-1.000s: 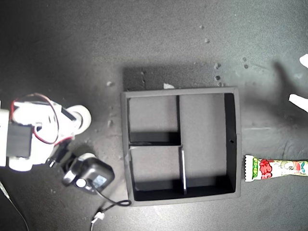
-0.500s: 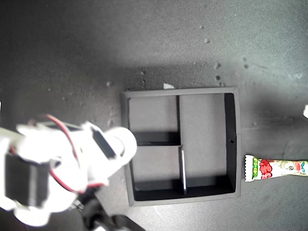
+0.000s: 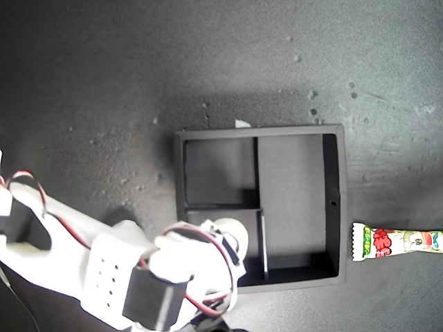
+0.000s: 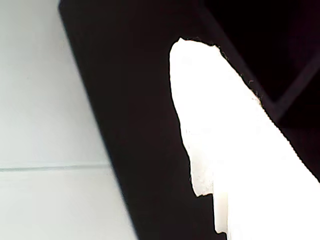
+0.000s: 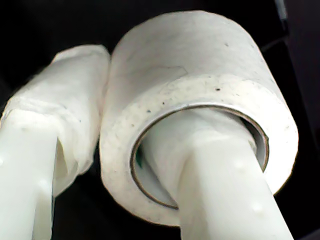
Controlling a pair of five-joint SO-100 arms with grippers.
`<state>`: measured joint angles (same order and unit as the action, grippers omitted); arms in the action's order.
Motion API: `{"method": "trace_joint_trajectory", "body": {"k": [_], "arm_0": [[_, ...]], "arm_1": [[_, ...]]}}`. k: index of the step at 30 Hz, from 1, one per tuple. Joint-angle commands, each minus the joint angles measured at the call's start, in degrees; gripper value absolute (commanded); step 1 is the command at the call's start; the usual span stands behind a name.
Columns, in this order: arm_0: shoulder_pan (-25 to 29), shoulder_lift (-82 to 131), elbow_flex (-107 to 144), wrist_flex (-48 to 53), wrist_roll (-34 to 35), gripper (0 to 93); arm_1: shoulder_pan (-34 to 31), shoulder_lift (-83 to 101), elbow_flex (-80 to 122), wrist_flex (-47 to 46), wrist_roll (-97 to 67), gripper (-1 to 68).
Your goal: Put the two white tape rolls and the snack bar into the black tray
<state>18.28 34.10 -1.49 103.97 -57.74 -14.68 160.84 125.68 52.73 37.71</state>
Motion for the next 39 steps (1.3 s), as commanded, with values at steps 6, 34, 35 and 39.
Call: {"method": "trace_joint_trajectory", "body": {"k": [6, 34, 35, 39], "arm_0": [[2.6, -5.2, -9.9, 1.0, -2.1, 2.1], [-3.8, 30.8, 21.0, 1.1, 1.0, 12.0], [-3.5, 32.9, 22.9, 1.1, 1.0, 11.8], [-1.2, 39.5, 30.2, 1.1, 0.2, 11.0]], "arm_1": [[-9.8, -2.1, 10.0, -9.4, 31.7, 41.7], [-27.2, -1.4, 53.0, -35.0, 65.3, 27.7], [-26.5, -1.5, 53.0, -34.6, 63.9, 26.9], [-24.1, -1.5, 53.0, -33.1, 60.2, 27.0]]}}
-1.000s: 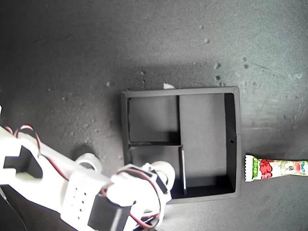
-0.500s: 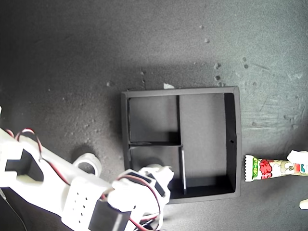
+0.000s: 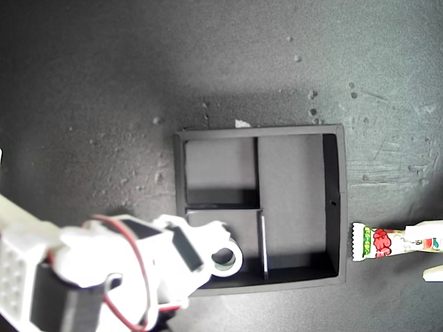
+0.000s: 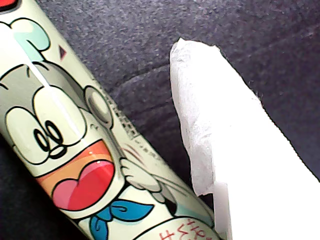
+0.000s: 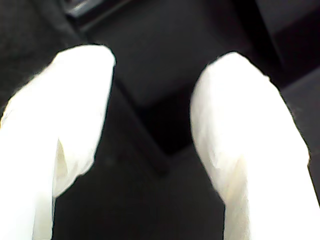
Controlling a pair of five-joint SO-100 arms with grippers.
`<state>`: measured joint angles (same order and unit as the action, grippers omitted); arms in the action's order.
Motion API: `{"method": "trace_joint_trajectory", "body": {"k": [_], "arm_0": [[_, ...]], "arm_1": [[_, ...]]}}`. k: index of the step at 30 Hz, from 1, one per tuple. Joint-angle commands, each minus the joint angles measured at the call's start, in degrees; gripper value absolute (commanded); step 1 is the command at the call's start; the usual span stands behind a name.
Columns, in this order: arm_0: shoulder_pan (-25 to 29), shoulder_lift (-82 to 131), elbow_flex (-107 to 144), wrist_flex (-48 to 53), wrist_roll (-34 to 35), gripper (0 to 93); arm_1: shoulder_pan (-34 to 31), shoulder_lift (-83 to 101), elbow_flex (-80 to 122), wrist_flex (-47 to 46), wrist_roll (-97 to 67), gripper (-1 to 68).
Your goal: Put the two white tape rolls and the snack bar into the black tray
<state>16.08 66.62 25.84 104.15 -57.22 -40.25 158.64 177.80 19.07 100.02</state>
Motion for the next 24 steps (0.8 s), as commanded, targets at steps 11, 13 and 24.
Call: {"method": "trace_joint_trajectory", "body": {"k": [11, 13, 24], "arm_0": [[4.7, 13.2, 10.6, 1.0, -4.6, 10.3], [4.7, 12.6, 10.6, 1.0, -4.6, 10.3], [4.9, 8.5, 10.5, 1.0, -3.8, 10.3]], "arm_1": [[-2.5, 0.3, -5.7, 11.0, 20.0, 28.0], [-3.4, 0.7, -7.2, 17.0, 24.5, 28.0], [-0.5, 0.8, -1.1, 11.4, 19.2, 11.9]]}}
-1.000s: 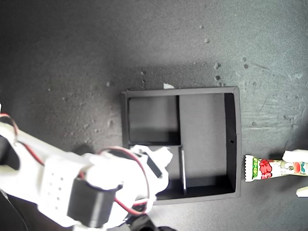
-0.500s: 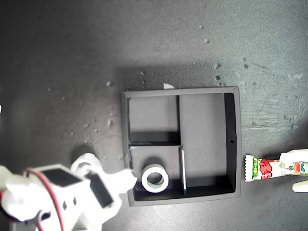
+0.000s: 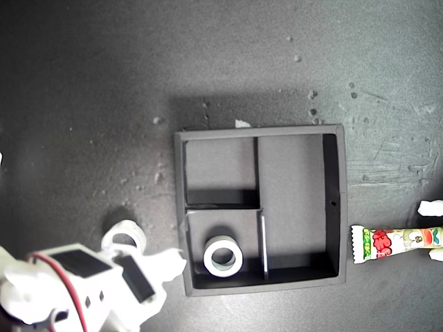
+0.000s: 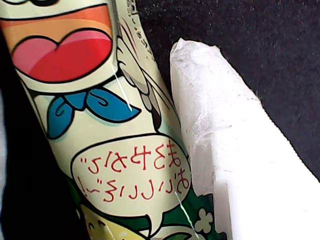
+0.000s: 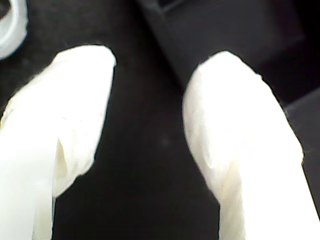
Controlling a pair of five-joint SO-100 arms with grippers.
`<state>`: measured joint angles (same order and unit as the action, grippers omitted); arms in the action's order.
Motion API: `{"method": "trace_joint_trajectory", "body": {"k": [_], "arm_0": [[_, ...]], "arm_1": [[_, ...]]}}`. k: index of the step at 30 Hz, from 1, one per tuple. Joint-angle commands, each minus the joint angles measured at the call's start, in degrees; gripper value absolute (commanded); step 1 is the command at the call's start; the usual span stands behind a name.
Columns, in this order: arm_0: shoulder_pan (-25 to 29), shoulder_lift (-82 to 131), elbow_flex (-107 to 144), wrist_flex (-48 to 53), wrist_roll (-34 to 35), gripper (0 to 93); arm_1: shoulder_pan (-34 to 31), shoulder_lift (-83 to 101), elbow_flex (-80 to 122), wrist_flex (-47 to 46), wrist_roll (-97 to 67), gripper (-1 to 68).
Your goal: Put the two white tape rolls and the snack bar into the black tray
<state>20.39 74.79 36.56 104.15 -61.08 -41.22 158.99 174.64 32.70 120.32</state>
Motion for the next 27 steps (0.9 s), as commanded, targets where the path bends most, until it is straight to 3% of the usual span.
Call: {"method": "trace_joint_trajectory", "body": {"k": [1, 2, 6, 14, 19, 25, 27], "arm_0": [[0.7, 0.2, -0.1, 1.0, 0.1, 10.3], [0.8, 0.1, -0.1, 1.0, 0.0, 10.3], [1.3, -0.8, -0.7, 0.9, -0.4, 10.2], [2.0, 5.1, 5.9, 0.9, -4.0, 9.3], [3.9, 10.6, 11.9, 0.9, -8.0, 8.4], [7.2, 13.1, 18.2, 0.9, -13.0, 8.3], [8.7, 13.8, 20.0, 0.7, -14.3, 8.3]], "arm_1": [[0.4, 0.4, 2.7, -2.5, -0.7, 5.4], [0.4, 0.4, 3.3, -3.0, -0.5, 0.0], [1.8, 0.5, 2.7, -2.5, -1.4, -0.3], [13.6, 0.6, -10.6, 15.5, -5.4, -0.5], [19.2, 1.1, -17.9, 27.0, 7.7, -0.5], [17.4, 4.5, -18.8, 34.2, 24.4, -0.4], [19.3, 4.5, -21.2, 36.1, 19.9, -0.5]]}}
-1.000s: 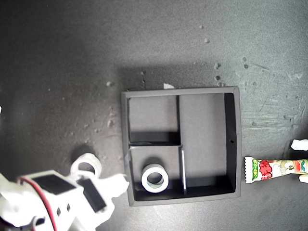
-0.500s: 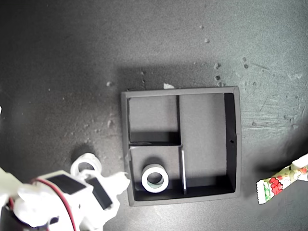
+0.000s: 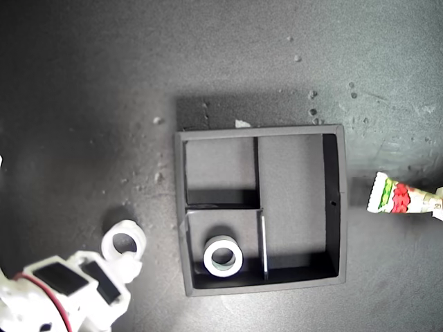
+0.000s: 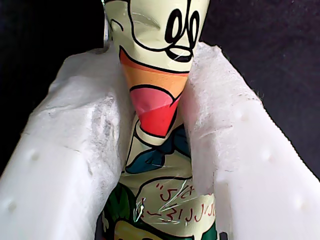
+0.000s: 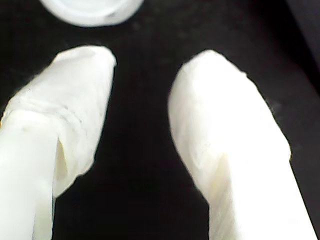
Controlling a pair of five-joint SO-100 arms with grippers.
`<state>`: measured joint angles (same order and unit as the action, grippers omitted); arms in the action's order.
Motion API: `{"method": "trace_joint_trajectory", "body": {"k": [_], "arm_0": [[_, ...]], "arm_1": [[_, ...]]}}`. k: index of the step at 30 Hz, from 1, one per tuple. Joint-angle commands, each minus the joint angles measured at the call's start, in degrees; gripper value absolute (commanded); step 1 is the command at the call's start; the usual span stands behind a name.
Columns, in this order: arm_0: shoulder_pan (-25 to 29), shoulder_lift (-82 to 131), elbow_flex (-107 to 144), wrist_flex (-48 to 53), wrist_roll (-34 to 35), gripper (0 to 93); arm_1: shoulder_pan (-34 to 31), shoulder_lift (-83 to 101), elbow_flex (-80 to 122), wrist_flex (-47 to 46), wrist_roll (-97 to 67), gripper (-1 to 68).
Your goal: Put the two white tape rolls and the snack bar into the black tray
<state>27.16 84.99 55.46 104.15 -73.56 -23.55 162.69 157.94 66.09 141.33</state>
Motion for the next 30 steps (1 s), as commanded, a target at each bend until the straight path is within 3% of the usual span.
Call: {"method": "trace_joint_trajectory", "body": {"k": [1, 6, 12, 18, 30], "arm_0": [[2.7, 3.6, 1.8, 0.6, -2.5, 8.5], [6.2, 3.4, 6.5, 0.3, -7.7, 9.7], [10.3, 2.2, 12.7, -7.1, -11.5, 10.0], [8.2, -4.7, 19.4, -17.6, -10.9, 11.1], [5.4, -13.4, 19.4, -22.8, -11.9, 12.7]], "arm_1": [[3.5, 0.6, -6.9, 5.2, -5.5, -0.5], [14.2, 0.8, -15.4, 8.1, -33.1, -0.6], [22.4, -0.1, -23.3, 0.4, -66.3, -0.6], [20.0, -0.2, -27.5, -1.9, -84.4, -0.6], [15.8, -0.2, -25.8, -5.5, -88.4, -0.6]]}}
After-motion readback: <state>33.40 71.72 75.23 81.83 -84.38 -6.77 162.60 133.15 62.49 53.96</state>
